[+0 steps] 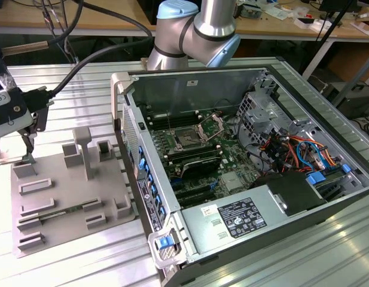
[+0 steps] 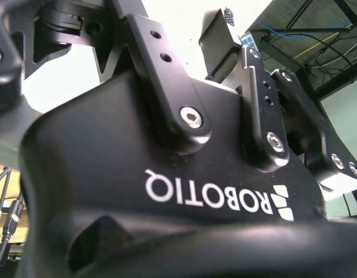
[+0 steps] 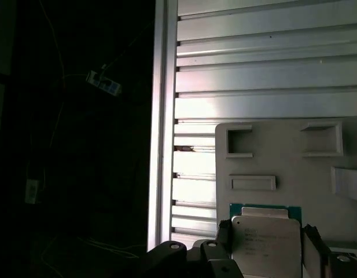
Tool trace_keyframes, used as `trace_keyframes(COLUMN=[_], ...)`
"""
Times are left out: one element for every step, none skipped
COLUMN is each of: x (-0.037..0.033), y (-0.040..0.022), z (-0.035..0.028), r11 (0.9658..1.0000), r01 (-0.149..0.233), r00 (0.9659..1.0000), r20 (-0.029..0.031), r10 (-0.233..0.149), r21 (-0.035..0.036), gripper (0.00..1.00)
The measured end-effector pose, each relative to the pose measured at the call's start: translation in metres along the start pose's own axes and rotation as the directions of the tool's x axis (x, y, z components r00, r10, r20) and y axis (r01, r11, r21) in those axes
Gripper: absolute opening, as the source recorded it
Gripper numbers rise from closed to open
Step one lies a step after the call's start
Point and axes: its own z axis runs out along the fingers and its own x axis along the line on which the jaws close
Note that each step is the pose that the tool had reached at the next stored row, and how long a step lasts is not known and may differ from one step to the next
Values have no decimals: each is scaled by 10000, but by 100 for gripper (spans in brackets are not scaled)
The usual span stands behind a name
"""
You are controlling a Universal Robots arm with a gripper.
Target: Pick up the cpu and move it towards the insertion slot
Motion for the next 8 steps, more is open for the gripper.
trace_keyframes(x=[0, 0, 0, 0, 0, 0, 0, 0], y=[0, 1, 1, 1, 1, 2, 2, 2], z=[-6, -13, -19, -22, -25, -28, -31, -35], r11=[10000, 10000, 10000, 10000, 10000, 10000, 10000, 10000], r01=[0, 1, 0, -1, 0, 0, 0, 0], r00=[10000, 10000, 10000, 10000, 10000, 10000, 10000, 10000], r20=[1, 2, 1, 1, 1, 1, 1, 1], r10=[0, -1, 0, 1, 0, 0, 0, 0], r21=[0, 0, 0, 0, 0, 0, 0, 0], gripper=[55, 55, 55, 55, 55, 55, 55, 55])
